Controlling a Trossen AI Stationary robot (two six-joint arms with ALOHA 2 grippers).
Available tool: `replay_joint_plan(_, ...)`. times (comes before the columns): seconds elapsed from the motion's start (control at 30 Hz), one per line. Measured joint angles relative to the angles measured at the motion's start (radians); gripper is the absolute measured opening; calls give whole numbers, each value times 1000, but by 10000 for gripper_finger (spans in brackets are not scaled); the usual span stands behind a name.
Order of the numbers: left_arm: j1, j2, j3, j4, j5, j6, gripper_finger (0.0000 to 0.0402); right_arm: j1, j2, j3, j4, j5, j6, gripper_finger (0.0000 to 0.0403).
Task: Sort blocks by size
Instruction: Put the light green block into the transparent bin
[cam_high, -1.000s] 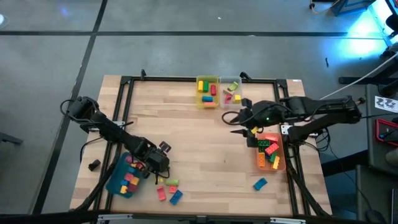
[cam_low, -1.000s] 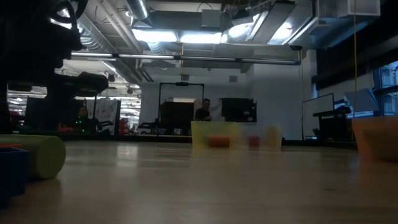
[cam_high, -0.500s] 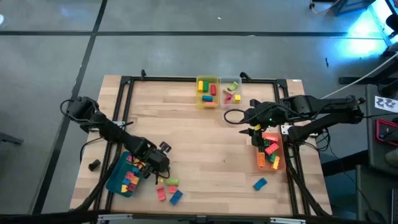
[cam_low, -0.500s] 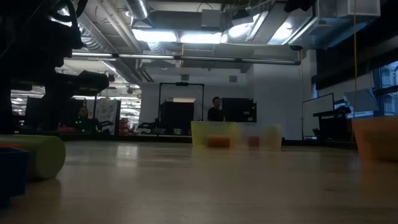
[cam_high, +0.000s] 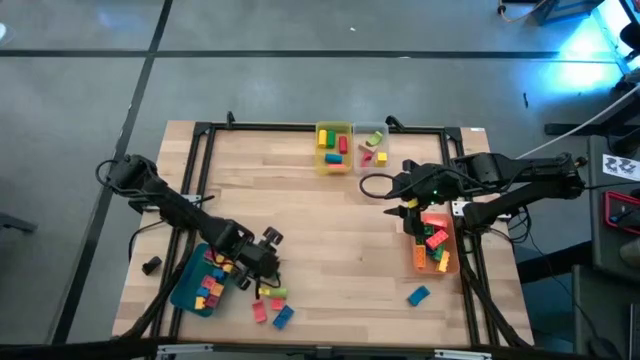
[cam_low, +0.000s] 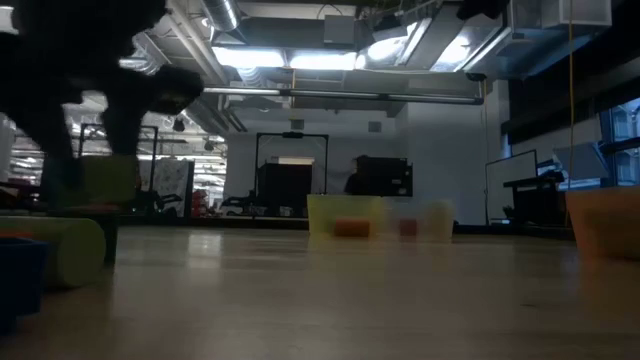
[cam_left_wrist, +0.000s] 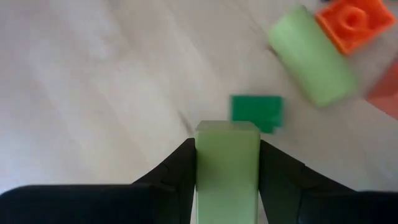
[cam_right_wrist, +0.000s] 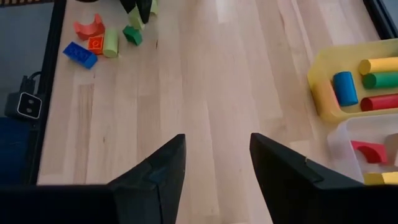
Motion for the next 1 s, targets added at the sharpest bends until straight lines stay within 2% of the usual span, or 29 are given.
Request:
replay_joint_plan(0.23,53,0,35,14,-154,30,122,0,0,-6,-5,0,32,182)
replay_joint_plan(0.33,103,0,36,79,-203,46,124,0,0,-30,-6,0,32,182)
replay_joint_plan(0.7,350,17,33,621,-208,165,128,0,1,-114,-31,1,49,182)
replay_joint_plan(1.0,546,225,31,1130,-106,209,128,0,1,-183,-29,1,121,182)
